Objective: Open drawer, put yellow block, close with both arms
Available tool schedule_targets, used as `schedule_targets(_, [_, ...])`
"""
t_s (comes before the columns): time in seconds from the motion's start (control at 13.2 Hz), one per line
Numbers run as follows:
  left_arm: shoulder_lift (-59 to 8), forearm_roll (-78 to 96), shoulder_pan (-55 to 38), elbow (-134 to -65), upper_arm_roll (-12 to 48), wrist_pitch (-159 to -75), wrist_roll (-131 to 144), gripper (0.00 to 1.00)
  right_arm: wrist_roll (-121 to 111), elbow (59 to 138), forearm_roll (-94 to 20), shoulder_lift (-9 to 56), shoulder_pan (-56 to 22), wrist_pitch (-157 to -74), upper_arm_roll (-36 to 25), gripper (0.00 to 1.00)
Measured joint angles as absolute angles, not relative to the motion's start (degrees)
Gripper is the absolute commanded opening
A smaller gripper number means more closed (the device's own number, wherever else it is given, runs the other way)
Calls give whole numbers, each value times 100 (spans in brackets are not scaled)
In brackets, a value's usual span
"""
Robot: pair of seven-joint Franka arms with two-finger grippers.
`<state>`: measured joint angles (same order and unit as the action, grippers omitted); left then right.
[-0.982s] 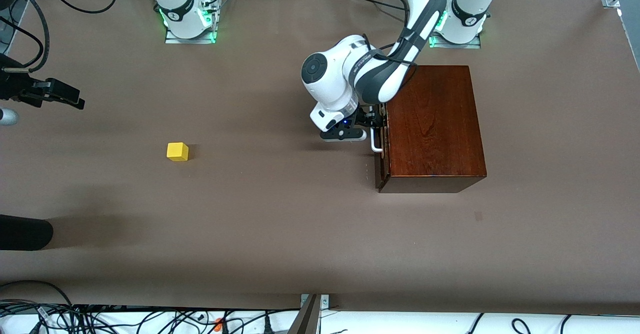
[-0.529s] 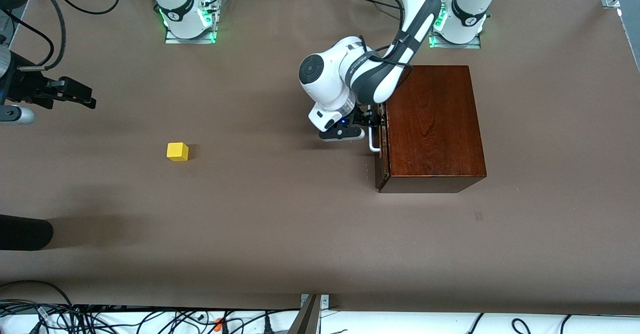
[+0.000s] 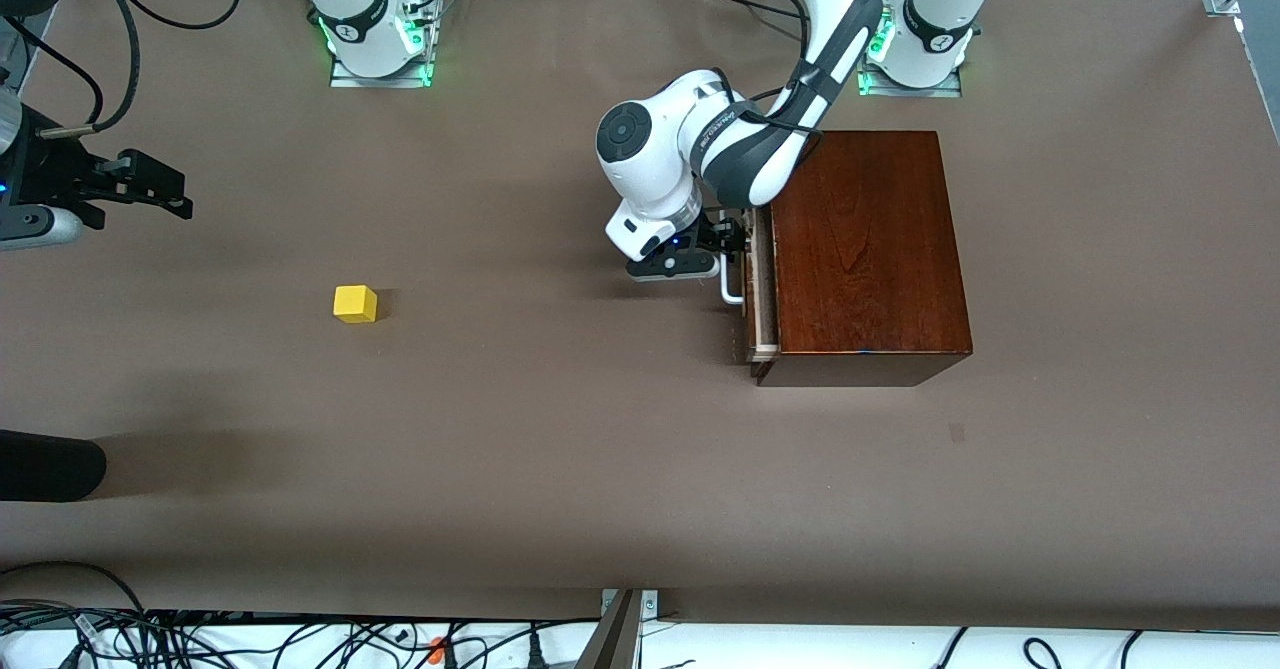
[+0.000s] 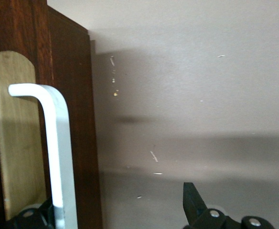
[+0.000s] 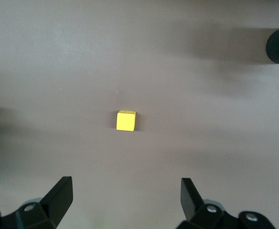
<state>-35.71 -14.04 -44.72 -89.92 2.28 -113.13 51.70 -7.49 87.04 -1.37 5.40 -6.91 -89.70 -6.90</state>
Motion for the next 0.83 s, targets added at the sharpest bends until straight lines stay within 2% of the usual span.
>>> schedule_targets(0.38, [-3671,-1327,-4651,-8816,135,-11386,5275,100,-751,8704,-136,706,-738,-8986,-679,100])
schedule_targets(0.6, [-3714,-1328,-4743,-8749,75,-11385,5285,100,-760,8714,-137,1211,-784,-9050,-677,100])
schedule_targets(0.83, [-3728,-1328,-4793,-8715,49,-11386,5285,100,-762,8819,-138,1696,-793,-9639,-676,100])
